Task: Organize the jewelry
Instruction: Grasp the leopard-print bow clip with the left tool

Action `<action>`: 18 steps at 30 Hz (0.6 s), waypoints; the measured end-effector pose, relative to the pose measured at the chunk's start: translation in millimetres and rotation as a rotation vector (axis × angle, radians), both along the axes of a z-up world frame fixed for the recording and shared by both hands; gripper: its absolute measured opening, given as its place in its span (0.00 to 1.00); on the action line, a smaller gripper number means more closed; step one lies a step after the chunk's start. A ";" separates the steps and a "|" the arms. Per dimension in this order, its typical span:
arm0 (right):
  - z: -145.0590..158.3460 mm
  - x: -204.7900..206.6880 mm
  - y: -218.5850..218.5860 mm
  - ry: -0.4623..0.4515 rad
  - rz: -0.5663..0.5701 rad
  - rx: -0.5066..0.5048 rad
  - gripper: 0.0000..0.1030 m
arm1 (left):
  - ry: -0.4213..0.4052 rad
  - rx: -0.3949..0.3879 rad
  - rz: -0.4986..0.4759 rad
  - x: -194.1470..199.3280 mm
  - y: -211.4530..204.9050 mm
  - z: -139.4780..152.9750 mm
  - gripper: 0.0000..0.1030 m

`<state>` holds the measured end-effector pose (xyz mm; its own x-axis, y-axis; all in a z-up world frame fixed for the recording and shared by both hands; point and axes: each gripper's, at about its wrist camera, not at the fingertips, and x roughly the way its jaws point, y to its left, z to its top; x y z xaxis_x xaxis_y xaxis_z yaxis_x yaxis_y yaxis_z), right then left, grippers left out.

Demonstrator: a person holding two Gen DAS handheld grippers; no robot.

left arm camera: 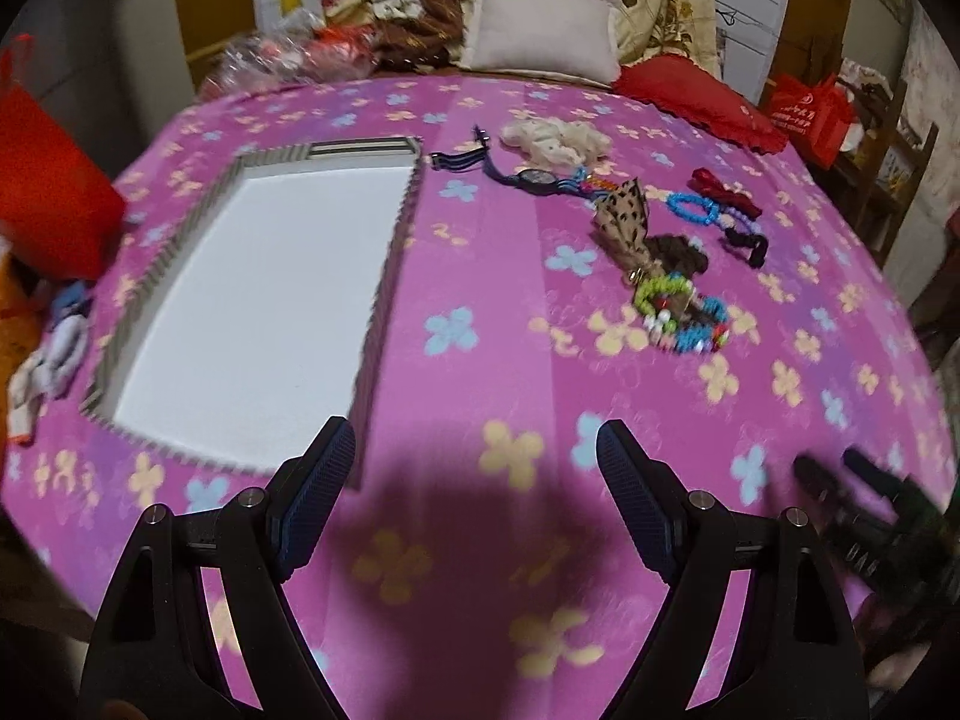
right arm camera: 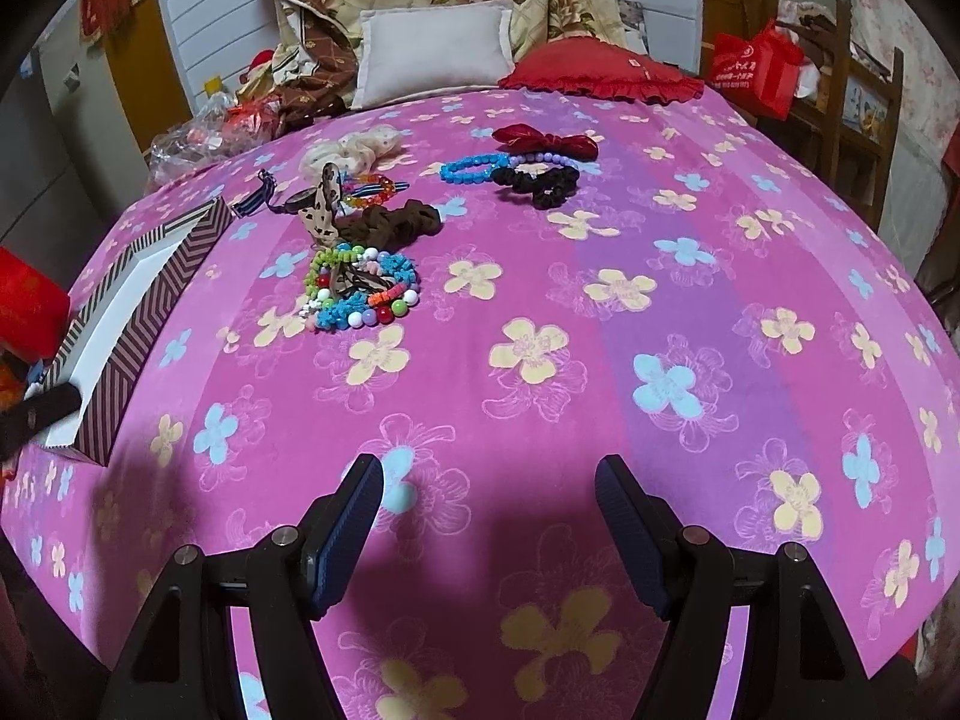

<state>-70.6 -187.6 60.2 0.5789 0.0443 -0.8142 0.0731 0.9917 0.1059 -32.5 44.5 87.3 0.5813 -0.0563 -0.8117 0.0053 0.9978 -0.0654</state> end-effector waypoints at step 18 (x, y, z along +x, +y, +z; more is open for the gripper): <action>-12.2 12.9 -19.9 0.002 -0.004 0.042 0.69 | 0.206 -0.274 -0.151 187.8 -69.2 -44.2 0.80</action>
